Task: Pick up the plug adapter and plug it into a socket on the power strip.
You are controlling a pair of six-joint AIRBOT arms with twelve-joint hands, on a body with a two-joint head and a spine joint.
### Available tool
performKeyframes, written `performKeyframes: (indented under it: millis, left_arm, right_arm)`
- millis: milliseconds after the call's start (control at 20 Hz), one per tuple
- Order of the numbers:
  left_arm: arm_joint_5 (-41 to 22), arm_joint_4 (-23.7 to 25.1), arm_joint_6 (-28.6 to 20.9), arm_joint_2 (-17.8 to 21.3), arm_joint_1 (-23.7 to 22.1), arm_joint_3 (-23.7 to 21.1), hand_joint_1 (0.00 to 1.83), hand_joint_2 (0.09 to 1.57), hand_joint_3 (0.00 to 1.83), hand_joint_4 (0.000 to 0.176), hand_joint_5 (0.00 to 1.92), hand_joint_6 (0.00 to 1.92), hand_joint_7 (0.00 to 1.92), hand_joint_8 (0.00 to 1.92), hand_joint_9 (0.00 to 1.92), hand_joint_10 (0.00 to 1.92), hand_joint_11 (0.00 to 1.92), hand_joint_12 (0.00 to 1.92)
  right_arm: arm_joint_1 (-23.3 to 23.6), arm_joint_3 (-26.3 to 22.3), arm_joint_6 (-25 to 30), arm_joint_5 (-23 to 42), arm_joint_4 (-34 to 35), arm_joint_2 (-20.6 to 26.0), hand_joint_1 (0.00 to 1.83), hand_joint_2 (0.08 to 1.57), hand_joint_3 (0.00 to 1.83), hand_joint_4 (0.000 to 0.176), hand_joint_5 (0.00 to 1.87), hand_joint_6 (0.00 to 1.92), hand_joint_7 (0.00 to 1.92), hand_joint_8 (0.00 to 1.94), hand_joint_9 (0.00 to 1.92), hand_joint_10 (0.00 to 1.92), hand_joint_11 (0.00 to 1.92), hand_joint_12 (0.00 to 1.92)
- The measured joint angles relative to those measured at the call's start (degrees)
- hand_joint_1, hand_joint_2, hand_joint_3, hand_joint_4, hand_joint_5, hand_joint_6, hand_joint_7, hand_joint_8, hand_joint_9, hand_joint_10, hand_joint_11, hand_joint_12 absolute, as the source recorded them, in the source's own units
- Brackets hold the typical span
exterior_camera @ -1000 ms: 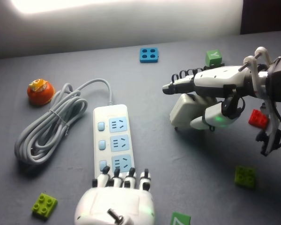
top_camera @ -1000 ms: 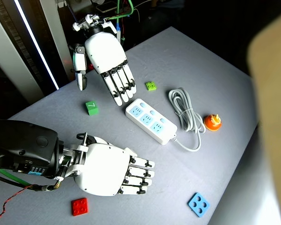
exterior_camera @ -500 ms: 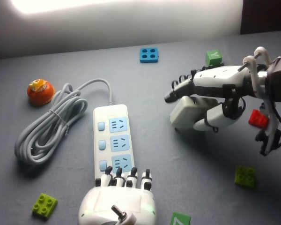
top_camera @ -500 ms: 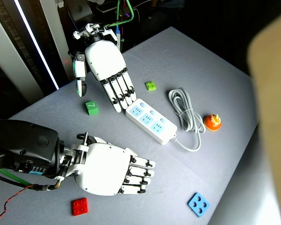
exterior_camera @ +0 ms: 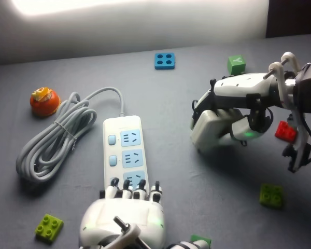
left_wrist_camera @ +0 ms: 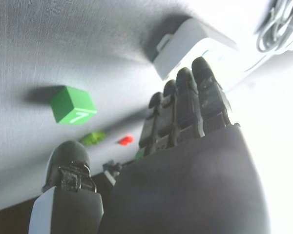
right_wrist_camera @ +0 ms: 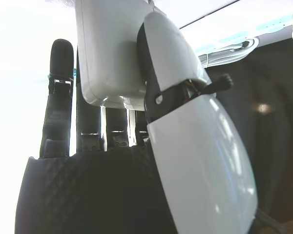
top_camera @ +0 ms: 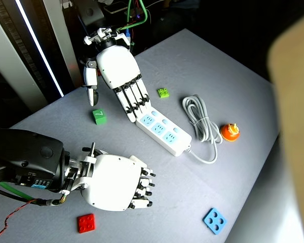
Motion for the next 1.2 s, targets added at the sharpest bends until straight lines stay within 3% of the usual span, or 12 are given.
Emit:
performKeyframes:
  millis: [200, 500, 600, 700, 850, 1100, 1200]
  left_arm:
    - [1.31, -0.13, 0.0, 1.64, -0.02, 0.61, 0.0, 1.22, 0.0, 0.0, 0.03, 0.0, 0.05, 0.0, 0.06, 0.0, 0.0, 0.31]
    - [4.5, 1.68, 0.02, 3.43, 0.02, 1.03, 0.0, 1.22, 0.0, 0.0, 0.02, 0.0, 0.05, 0.0, 0.06, 0.0, 0.0, 0.3]
    - [6.6, 3.02, 0.02, 3.89, 1.01, 1.09, 0.01, 1.21, 0.0, 0.0, 0.01, 0.0, 0.04, 0.0, 0.07, 0.0, 0.0, 0.33]
    - [7.82, 3.19, 0.0, 4.2, 1.79, 1.07, 0.0, 1.21, 0.0, 0.0, 0.0, 0.0, 0.03, 0.0, 0.06, 0.0, 0.0, 0.31]
    - [8.35, 4.11, 0.0, 4.79, 2.58, 0.85, 0.04, 1.22, 0.0, 0.0, 0.02, 0.0, 0.06, 0.01, 0.08, 0.01, 0.0, 0.35]
    - [8.24, 5.22, 0.0, 4.83, 3.63, 0.61, 0.03, 1.21, 0.0, 0.0, 0.04, 0.0, 0.07, 0.0, 0.09, 0.0, 0.0, 0.38]
    - [8.24, 5.51, 0.02, 4.83, 3.91, 0.61, 0.03, 1.21, 0.0, 0.0, 0.04, 0.0, 0.07, 0.0, 0.09, 0.0, 0.0, 0.36]
  right_arm:
    - [0.33, 0.0, -0.11, -0.28, -0.13, 0.55, 1.36, 1.18, 0.0, 0.0, 0.88, 0.83, 0.88, 1.29, 0.74, 1.58, 0.69, 1.68]
    - [2.99, -2.29, -1.73, -0.63, -0.17, 3.37, 1.36, 1.17, 0.0, 0.0, 0.9, 0.79, 0.89, 1.27, 0.76, 1.55, 0.72, 1.62]
    - [4.76, -4.04, -4.07, -0.61, -0.48, 4.48, 1.35, 1.2, 0.0, 0.0, 0.8, 0.96, 0.84, 1.32, 0.7, 1.58, 0.66, 1.63]
    - [5.84, -5.46, -4.26, -0.46, -2.75, 5.27, 1.36, 1.18, 0.0, 0.0, 0.87, 0.86, 0.88, 1.26, 0.76, 1.55, 0.69, 1.61]
    - [8.17, -8.15, -4.24, -0.87, -5.68, 7.5, 1.35, 1.2, 0.0, 0.0, 0.81, 0.98, 0.82, 1.32, 0.7, 1.58, 0.64, 1.63]
    - [12.63, -14.23, -6.19, 1.07, -8.46, 11.26, 1.36, 1.18, 0.0, 0.0, 0.88, 0.87, 0.85, 1.29, 0.73, 1.53, 0.7, 1.56]
    - [13.27, -15.96, -6.38, 1.64, -8.35, 12.07, 1.35, 1.19, 0.0, 0.0, 0.84, 0.94, 0.84, 1.3, 0.71, 1.56, 0.66, 1.6]
